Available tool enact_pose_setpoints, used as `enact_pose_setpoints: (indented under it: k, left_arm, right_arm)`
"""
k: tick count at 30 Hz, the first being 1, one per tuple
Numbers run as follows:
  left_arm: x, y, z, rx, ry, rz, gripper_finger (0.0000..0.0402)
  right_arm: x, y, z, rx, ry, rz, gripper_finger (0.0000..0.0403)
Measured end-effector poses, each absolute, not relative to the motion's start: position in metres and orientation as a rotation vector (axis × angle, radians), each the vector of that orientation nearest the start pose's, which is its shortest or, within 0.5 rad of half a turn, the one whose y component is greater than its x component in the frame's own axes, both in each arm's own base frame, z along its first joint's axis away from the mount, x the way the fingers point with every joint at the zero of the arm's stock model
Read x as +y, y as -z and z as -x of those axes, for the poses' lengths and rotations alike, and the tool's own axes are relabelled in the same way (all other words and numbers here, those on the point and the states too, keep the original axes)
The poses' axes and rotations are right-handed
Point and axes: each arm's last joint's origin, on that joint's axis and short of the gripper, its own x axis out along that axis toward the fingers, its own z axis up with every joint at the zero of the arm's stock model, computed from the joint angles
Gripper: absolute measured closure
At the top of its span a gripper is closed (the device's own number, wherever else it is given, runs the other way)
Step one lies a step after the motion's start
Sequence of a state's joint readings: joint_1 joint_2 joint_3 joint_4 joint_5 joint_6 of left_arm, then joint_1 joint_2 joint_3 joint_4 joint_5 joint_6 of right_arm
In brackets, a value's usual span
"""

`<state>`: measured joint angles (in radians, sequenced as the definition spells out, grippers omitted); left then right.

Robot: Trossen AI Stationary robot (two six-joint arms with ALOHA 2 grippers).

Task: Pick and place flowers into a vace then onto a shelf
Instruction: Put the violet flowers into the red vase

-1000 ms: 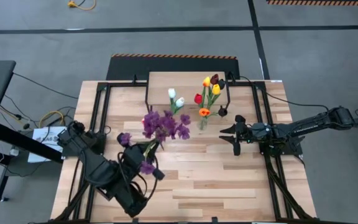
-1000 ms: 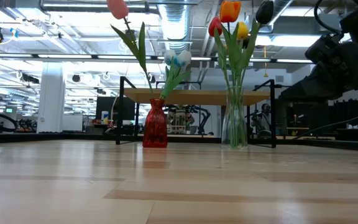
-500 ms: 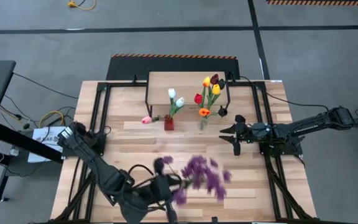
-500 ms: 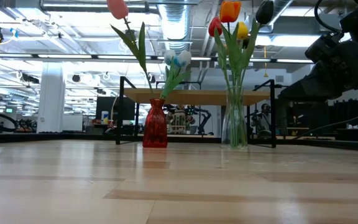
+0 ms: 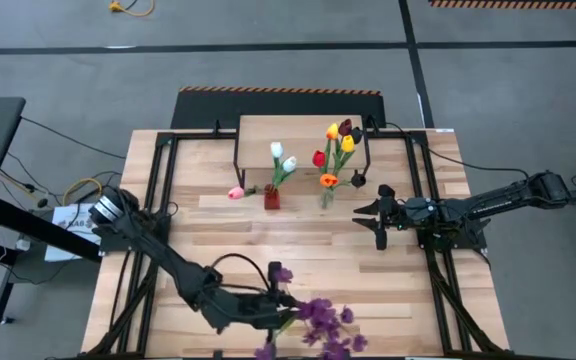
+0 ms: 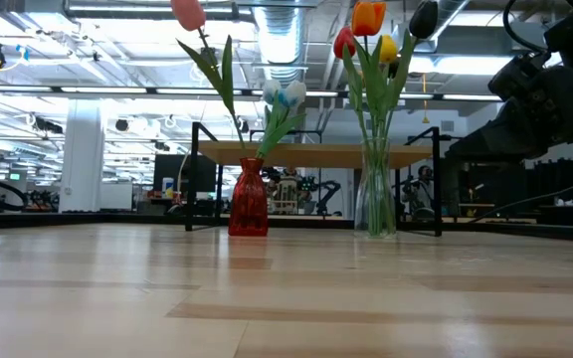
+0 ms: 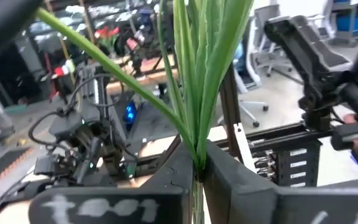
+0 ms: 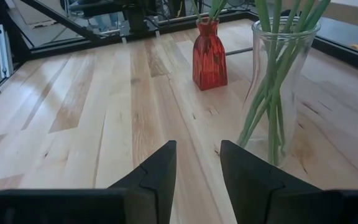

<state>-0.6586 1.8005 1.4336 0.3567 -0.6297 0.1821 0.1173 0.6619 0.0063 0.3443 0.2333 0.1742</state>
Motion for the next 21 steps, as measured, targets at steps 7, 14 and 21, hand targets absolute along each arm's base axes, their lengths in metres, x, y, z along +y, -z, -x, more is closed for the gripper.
enact_pose_setpoints:
  k: [7,14,21]
  left_arm:
    - [-0.21,-0.311,-0.307,-0.142,0.134,-0.169,0.0397]
    - [-0.189,-0.282,-0.264,-0.352,0.338,-0.214,0.0397]
    - [-0.194,-0.252,-0.271,-0.214,0.231,-0.257,0.0397]
  right_arm:
    - [0.009,-0.135,-0.134,0.296,0.14,-0.111,0.0285]
    - [0.009,-0.135,-0.134,0.296,0.139,-0.101,0.0285]
    - [0.009,-0.135,-0.134,0.296,0.141,-0.101,0.0285]
